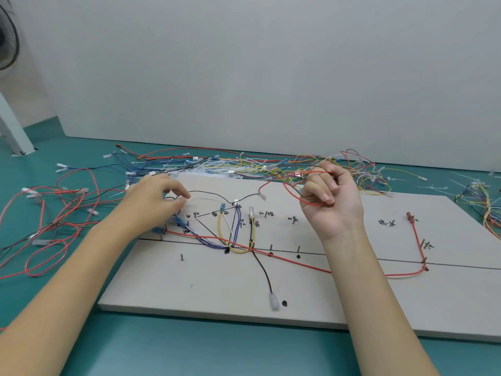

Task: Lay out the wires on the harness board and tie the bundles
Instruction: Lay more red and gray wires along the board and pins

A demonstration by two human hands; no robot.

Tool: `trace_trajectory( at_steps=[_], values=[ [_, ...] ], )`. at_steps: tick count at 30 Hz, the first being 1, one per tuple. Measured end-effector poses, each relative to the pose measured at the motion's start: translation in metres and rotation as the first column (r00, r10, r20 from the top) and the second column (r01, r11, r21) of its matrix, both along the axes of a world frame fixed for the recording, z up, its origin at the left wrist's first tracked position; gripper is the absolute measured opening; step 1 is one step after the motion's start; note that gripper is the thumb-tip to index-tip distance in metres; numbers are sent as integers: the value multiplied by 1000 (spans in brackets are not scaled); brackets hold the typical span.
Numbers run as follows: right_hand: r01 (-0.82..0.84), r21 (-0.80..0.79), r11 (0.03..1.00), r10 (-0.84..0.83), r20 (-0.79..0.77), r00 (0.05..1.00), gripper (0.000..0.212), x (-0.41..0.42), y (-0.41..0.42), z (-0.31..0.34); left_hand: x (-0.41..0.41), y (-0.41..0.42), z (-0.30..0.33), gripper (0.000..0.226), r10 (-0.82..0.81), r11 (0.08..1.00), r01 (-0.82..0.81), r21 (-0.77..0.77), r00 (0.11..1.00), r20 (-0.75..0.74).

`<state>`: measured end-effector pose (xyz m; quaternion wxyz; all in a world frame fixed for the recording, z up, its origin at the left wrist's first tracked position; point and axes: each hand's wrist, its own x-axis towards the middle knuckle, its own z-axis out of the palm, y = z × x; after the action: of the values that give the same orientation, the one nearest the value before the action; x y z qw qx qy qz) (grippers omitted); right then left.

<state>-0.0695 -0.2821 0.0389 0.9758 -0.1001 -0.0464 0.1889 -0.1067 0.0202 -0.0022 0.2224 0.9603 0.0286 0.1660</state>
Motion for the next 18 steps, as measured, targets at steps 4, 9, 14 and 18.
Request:
trace_trajectory(
  at_steps=[4, 9, 14, 18],
  values=[
    [-45, 16, 999, 45, 34, 998, 19, -2, -3, 0, -2, 11, 0, 11, 35, 999, -35, -9, 999, 32],
    [-54, 3, 999, 53, 56, 997, 21, -2, -7, 0, -5, 17, 2, 11, 78, 997, -77, -28, 996, 47],
    [-44, 11, 999, 43, 47, 998, 22, -2, -10, -2, -4, 29, 3, 21, 182, 983, -180, -28, 981, 75],
    [-2, 21, 1000, 2, 9, 1000, 20, -1, -12, -3, -4, 41, 1, 29, 385, 922, -386, -19, 922, -43]
  ],
)
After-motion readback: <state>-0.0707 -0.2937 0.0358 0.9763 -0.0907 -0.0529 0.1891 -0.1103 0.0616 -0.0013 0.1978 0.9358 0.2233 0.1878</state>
